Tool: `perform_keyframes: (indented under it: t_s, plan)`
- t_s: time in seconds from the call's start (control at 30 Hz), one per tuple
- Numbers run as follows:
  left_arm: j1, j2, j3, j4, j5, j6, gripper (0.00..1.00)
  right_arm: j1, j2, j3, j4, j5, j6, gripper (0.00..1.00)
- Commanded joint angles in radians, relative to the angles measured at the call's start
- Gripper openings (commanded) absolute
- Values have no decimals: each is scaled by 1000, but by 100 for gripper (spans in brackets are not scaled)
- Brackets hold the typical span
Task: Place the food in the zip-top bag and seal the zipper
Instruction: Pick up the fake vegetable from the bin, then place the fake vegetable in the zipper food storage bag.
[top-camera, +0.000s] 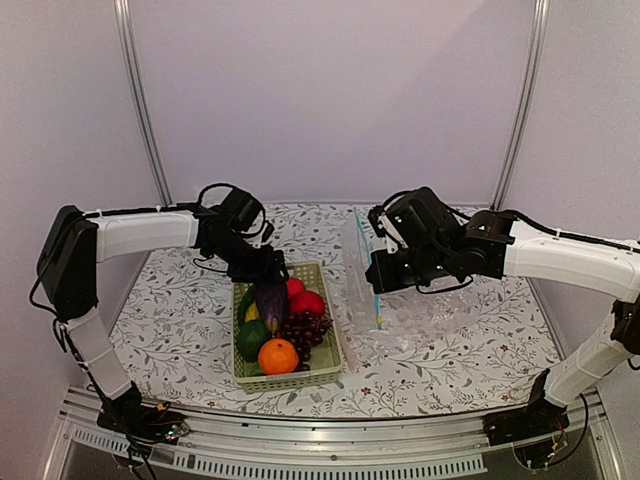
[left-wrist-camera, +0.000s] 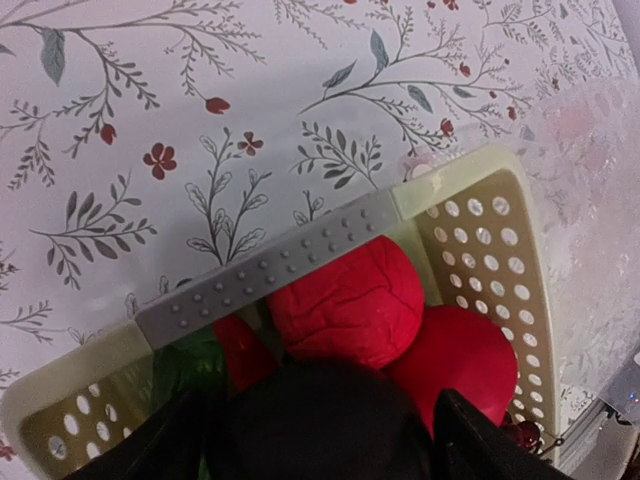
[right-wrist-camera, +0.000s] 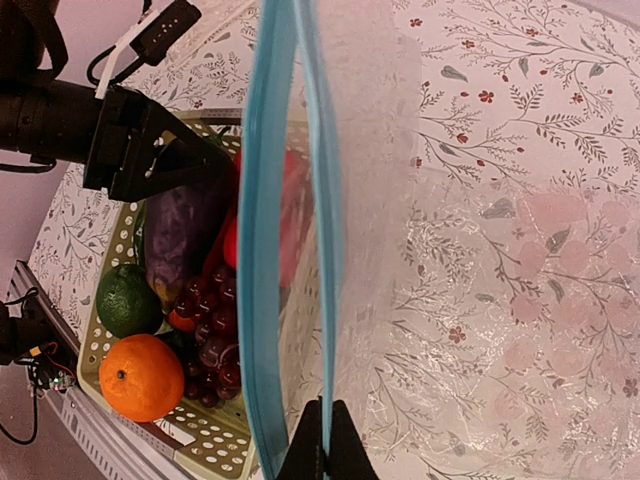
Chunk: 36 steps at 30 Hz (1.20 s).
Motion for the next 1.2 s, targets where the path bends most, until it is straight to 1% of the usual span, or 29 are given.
perform_keyframes:
  t_s: [0.0,0.1,0.13,0.23,0.33,0.47,0.63,0.8,0.93,1.17]
  plan:
    - [12,11,0,-10,15,-10,74,6,-12,1,-13,17,-8,0]
    - [12,2,-4,-4,16,-19,62,6,-13,4,-13,17,-9,0]
    - [13,-10,-7,1,16,-24,59,6,-14,6,-14,17,-9,0]
    - [13,-59,-26,20,3,-38,56,6,-19,10,-21,17,-12,0]
    - [12,-129,-53,48,-21,-55,55,7,-21,14,-25,20,-13,0]
    - [10,-262,-126,147,-37,-76,56,6,-14,16,-23,24,-13,0]
    - [-45,-470,-223,420,-46,-72,55,13,19,50,-24,-13,-18,0]
    - [-156,-613,-330,795,-112,-27,54,21,50,76,-13,-45,-17,0]
    - [-254,-634,-393,1031,-166,64,54,22,60,88,-2,-87,-6,0]
    - [-386,-591,-428,1305,-249,260,54,24,53,94,14,-178,26,0]
